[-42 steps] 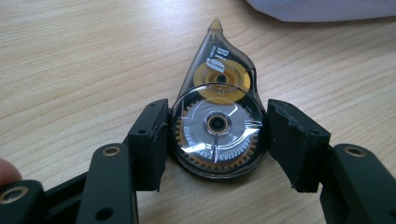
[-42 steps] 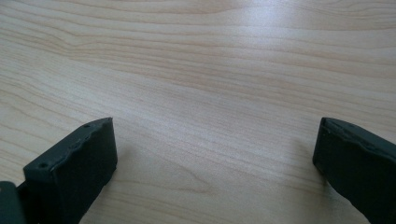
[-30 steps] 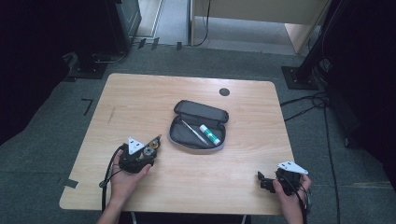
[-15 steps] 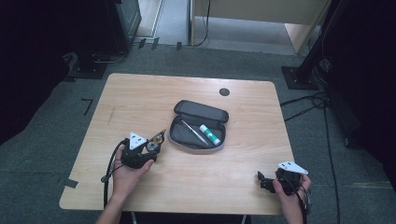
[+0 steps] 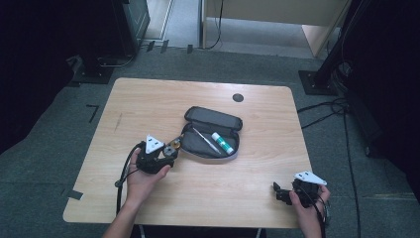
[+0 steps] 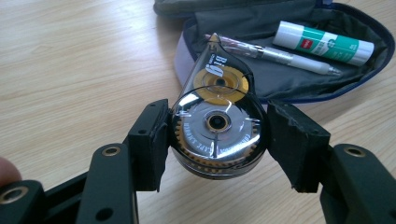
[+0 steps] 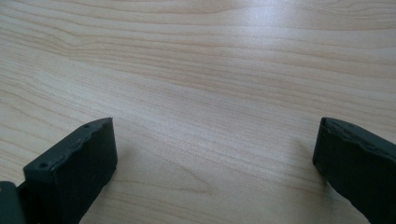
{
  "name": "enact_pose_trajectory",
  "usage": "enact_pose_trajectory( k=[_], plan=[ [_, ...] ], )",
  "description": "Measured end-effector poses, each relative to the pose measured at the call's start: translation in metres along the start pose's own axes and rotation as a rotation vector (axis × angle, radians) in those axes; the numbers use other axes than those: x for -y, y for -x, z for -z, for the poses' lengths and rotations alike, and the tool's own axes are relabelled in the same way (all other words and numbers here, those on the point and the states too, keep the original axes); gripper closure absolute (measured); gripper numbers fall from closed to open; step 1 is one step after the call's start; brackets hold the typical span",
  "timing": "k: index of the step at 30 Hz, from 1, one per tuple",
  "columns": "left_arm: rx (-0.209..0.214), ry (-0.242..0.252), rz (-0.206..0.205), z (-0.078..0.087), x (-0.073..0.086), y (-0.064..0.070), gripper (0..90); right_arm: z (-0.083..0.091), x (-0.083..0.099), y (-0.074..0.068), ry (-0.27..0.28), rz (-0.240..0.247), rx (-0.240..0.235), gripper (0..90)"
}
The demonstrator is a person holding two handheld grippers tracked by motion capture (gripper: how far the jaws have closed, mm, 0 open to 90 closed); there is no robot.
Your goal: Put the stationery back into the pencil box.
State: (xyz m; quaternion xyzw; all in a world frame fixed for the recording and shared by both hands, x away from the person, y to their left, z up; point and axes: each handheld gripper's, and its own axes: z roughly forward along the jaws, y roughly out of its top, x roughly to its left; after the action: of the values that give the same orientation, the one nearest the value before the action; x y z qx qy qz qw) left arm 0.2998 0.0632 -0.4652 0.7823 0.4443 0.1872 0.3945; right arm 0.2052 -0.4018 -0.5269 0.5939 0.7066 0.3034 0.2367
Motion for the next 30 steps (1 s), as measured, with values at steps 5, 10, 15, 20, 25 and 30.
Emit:
enact_pose_trajectory(
  k=[5,10,15,20,25,30],
  plan=[
    [0.013,-0.003,0.003,-0.007,-0.003,0.002,42.2,0.000,0.000,0.000,0.000,0.000,0.000,0.0],
    [0.023,-0.003,0.002,-0.010,-0.006,0.006,42.2,0.000,0.000,0.000,0.000,0.000,0.000,0.0],
    [0.030,-0.001,-0.005,-0.013,-0.011,0.009,42.2,0.000,0.000,0.000,0.001,-0.001,0.000,0.0],
    [0.041,0.002,-0.008,-0.017,-0.016,0.011,42.2,0.000,0.000,0.000,0.000,0.002,0.000,0.0],
    [0.049,0.001,-0.011,-0.022,-0.022,0.013,42.3,0.000,0.000,0.000,0.000,0.001,-0.001,0.0],
    [0.067,-0.002,-0.008,-0.028,-0.027,0.015,42.2,0.000,0.000,0.000,0.000,0.001,-0.001,0.0]
  ],
)
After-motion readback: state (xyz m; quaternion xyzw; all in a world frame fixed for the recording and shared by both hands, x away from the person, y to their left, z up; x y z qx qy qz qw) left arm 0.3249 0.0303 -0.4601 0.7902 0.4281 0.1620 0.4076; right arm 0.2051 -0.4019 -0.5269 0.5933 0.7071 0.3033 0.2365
